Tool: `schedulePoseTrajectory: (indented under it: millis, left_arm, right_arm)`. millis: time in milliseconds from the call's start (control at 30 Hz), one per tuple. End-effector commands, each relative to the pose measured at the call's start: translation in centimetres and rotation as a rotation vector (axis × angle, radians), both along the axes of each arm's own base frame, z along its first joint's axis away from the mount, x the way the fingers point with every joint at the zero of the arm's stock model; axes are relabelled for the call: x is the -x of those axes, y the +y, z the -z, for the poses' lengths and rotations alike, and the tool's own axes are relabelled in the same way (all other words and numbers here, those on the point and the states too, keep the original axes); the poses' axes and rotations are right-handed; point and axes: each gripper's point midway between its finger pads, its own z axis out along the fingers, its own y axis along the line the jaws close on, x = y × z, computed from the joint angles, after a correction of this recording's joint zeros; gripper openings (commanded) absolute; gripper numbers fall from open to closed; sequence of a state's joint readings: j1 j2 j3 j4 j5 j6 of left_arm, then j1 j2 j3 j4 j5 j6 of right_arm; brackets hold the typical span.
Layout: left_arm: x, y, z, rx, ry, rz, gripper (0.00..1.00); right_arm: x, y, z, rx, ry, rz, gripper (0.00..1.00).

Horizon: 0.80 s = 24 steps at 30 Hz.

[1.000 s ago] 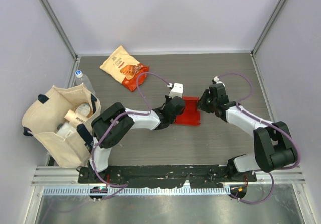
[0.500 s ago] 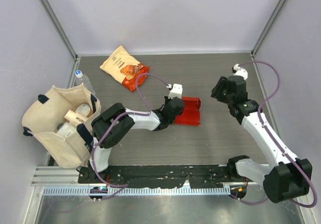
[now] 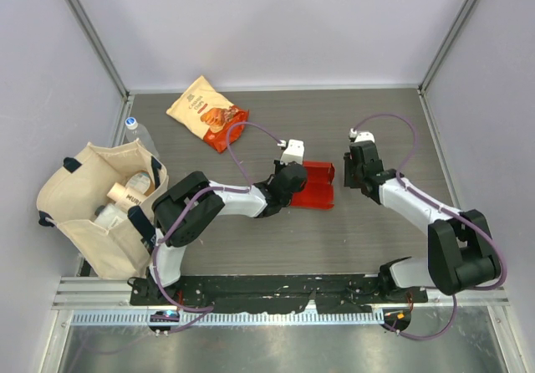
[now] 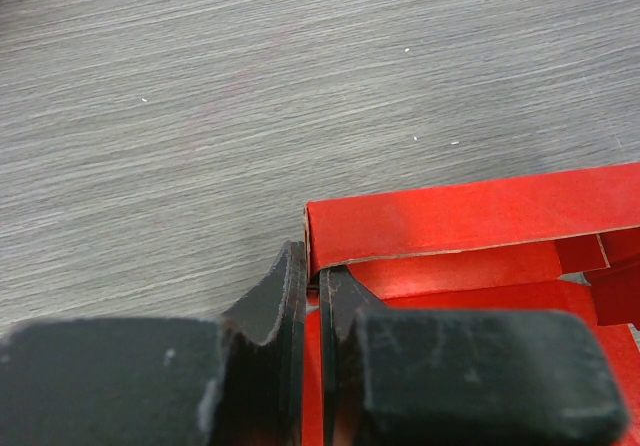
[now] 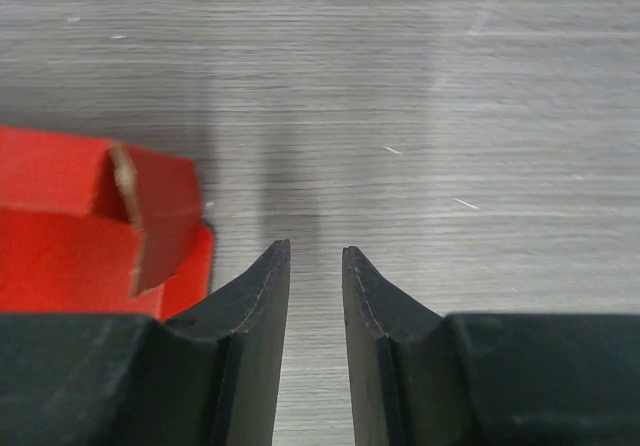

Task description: Fold the paper box

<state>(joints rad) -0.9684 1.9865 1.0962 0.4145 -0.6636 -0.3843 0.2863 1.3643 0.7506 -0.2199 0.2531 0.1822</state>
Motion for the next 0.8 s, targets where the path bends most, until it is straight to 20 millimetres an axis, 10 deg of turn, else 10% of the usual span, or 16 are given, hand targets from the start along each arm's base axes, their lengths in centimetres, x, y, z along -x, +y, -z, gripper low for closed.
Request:
schedulePoseTrajectory:
  millis: [0,367,767]
  left_arm:
    - [1.2,0.7,2.6,-0.071,0.064,0.033,0.00]
    - [1.0,0.5,2.3,-0.074,0.060,0.035,0.00]
    - [1.1,0.6,2.4,-0.085,0.061,0.040,0.00]
  right_arm:
    - [-2.0,3.2,-3.0,-0.058,-0.185,-0.168,0.33]
    - [-2.1,8.8,-2.9,-0.068,-0.250,-0.365,0.33]
    - [-3.3,7.4,-2.0,0.024,-0.260,-0.294,0.35]
